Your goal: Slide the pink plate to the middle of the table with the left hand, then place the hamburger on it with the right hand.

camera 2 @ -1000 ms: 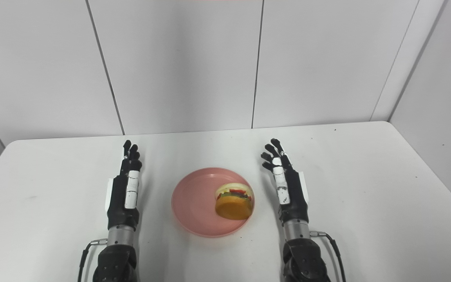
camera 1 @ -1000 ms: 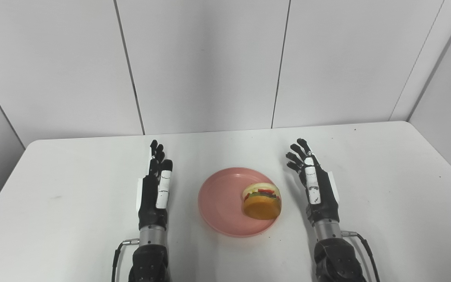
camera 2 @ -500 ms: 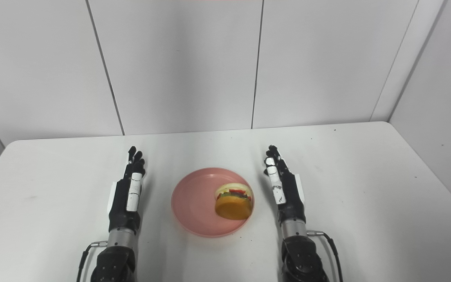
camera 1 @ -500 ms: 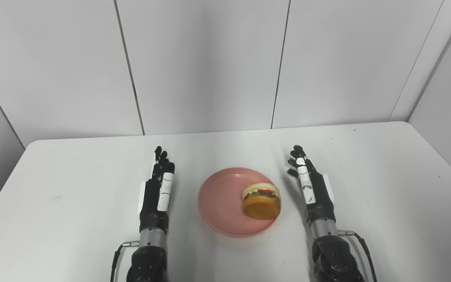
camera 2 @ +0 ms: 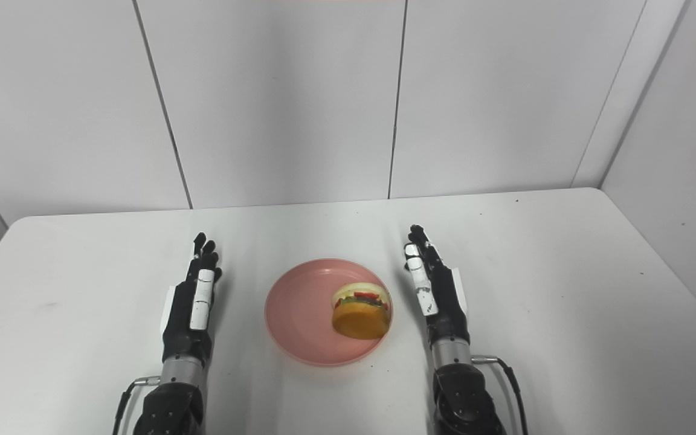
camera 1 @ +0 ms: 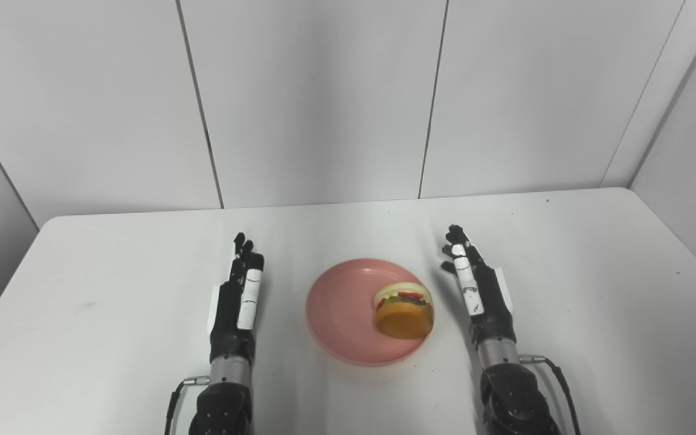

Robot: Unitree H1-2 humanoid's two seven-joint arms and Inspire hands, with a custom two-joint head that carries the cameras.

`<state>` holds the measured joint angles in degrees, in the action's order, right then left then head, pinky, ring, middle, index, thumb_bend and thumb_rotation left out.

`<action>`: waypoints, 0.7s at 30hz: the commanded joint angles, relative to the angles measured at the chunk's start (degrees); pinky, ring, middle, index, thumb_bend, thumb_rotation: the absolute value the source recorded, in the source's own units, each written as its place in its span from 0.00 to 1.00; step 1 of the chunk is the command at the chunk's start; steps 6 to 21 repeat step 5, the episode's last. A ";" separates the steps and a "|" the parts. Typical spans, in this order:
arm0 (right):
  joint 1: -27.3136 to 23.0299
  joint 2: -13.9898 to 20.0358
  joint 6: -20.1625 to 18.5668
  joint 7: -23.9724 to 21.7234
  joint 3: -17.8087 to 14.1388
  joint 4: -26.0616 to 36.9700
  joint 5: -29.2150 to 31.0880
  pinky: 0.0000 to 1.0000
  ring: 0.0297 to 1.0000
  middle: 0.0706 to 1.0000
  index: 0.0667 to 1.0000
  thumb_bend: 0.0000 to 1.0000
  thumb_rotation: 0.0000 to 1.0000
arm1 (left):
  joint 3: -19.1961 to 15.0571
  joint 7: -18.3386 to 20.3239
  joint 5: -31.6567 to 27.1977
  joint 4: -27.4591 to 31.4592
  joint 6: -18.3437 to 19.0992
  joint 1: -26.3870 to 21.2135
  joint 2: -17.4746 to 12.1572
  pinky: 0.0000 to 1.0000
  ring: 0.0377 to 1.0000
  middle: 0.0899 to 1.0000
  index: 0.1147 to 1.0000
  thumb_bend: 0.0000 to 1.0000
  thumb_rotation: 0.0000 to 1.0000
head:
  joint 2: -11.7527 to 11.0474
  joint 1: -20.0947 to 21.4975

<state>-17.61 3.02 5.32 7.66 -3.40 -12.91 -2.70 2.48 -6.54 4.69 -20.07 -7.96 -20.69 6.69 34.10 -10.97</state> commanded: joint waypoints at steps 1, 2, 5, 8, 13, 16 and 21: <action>-0.42 -0.28 -0.01 -0.18 -0.31 -0.04 0.47 0.83 0.88 0.91 0.89 0.79 1.00 | 0.19 -0.03 0.37 -0.30 -0.20 0.41 -0.01 0.98 1.00 1.00 1.00 0.80 0.95 | -0.45 -1.97; -0.41 -0.11 0.06 -0.31 -0.39 -0.19 0.58 0.83 0.88 0.91 0.89 0.78 1.00 | 0.31 -0.25 0.67 -0.59 -0.31 0.30 0.07 0.98 1.00 1.00 1.00 0.79 0.95 | -0.45 -1.97; -0.33 0.64 0.61 -1.05 -0.77 -0.92 1.31 0.84 0.89 0.91 0.90 0.79 1.00 | 0.65 -0.50 1.06 -1.35 -0.57 0.03 0.62 0.99 1.00 1.00 1.00 0.78 0.96 | -0.93 -4.85; -0.33 0.64 0.61 -1.05 -0.77 -0.92 1.31 0.84 0.89 0.91 0.90 0.79 1.00 | 0.65 -0.50 1.06 -1.35 -0.57 0.03 0.62 0.99 1.00 1.00 1.00 0.78 0.96 | -0.93 -4.85; -0.33 0.64 0.61 -1.05 -0.77 -0.92 1.31 0.84 0.89 0.91 0.90 0.79 1.00 | 0.65 -0.50 1.06 -1.35 -0.57 0.03 0.62 0.99 1.00 1.00 1.00 0.78 0.96 | -0.93 -4.85; -0.33 0.64 0.61 -1.05 -0.77 -0.92 1.31 0.84 0.89 0.91 0.90 0.79 1.00 | 0.65 -0.50 1.06 -1.35 -0.57 0.03 0.62 0.99 1.00 1.00 1.00 0.78 0.96 | -0.93 -4.85; -0.33 0.64 0.61 -1.05 -0.77 -0.92 1.31 0.84 0.89 0.91 0.90 0.79 1.00 | 0.65 -0.50 1.06 -1.35 -0.57 0.03 0.62 0.99 1.00 1.00 1.00 0.78 0.96 | -0.93 -4.85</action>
